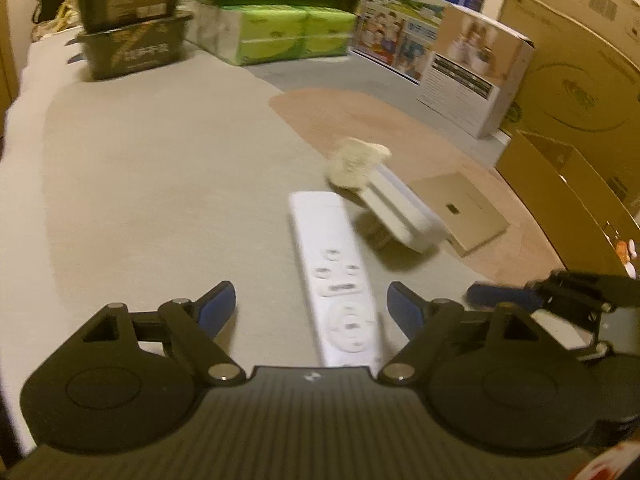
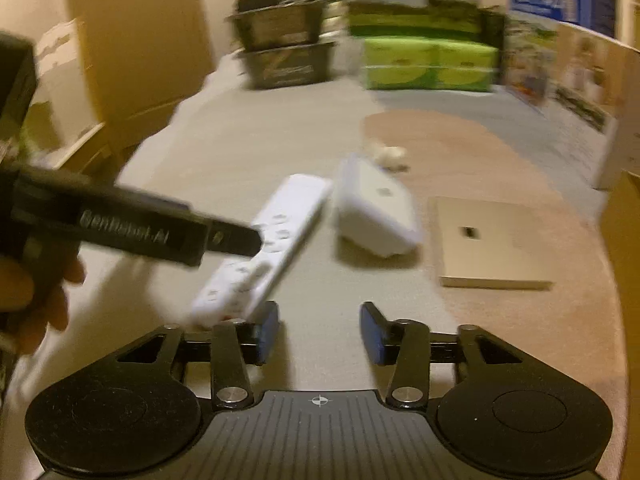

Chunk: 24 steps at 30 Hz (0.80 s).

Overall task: Organize rigid objects
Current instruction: 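Move the left tool onto the white remote and grasp it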

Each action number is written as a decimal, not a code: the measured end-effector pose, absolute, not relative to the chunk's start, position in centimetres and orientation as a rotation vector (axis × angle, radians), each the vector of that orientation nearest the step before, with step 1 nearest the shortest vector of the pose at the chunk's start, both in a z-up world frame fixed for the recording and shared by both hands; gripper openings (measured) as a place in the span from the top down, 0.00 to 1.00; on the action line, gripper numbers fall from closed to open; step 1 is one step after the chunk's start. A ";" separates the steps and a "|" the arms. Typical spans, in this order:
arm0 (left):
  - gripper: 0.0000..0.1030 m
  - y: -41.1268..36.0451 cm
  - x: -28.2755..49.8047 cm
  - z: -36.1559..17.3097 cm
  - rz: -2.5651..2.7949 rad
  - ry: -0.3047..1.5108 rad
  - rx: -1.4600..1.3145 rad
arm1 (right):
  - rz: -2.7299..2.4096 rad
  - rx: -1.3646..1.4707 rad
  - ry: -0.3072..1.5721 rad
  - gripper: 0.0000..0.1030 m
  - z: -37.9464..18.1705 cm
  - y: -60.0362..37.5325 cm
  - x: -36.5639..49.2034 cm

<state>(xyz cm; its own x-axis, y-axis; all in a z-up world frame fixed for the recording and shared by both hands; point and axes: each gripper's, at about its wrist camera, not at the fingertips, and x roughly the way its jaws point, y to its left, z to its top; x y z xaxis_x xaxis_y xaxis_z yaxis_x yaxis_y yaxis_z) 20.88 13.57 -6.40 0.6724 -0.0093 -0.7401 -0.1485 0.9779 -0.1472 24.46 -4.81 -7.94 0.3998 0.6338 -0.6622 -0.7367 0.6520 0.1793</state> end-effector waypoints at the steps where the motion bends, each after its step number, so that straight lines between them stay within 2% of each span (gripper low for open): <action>1: 0.21 13.1 21.2 -6.6 0.074 0.831 -0.190 | 0.845 -0.144 0.760 0.44 -7.9 -5.2 24.6; 3: 0.22 12.1 21.8 -7.0 0.080 0.827 -0.149 | 0.798 -0.136 0.761 0.44 -8.0 -6.1 25.0; 7: 0.38 11.1 23.0 -7.9 0.114 0.814 -0.087 | 0.729 -0.130 0.759 0.44 -8.2 -7.6 25.8; 12: 0.52 10.9 24.0 -8.3 0.148 0.779 -0.057 | 0.695 -0.094 0.753 0.44 -8.0 -9.2 26.3; 13: 0.58 10.9 24.2 -8.3 0.150 0.778 -0.055 | 0.692 -0.088 0.753 0.44 -8.0 -9.2 26.4; 16: 0.66 11.3 24.3 -8.2 0.141 0.776 -0.058 | 0.691 -0.073 0.750 0.44 -7.9 -8.9 26.8; 21: 0.66 12.5 23.5 -7.9 0.117 0.791 -0.035 | 0.728 -0.036 0.741 0.42 -7.4 -7.9 27.3; 24: 0.66 13.6 23.2 -7.8 0.122 0.792 -0.020 | 0.750 0.026 0.735 0.34 -6.8 -7.1 28.0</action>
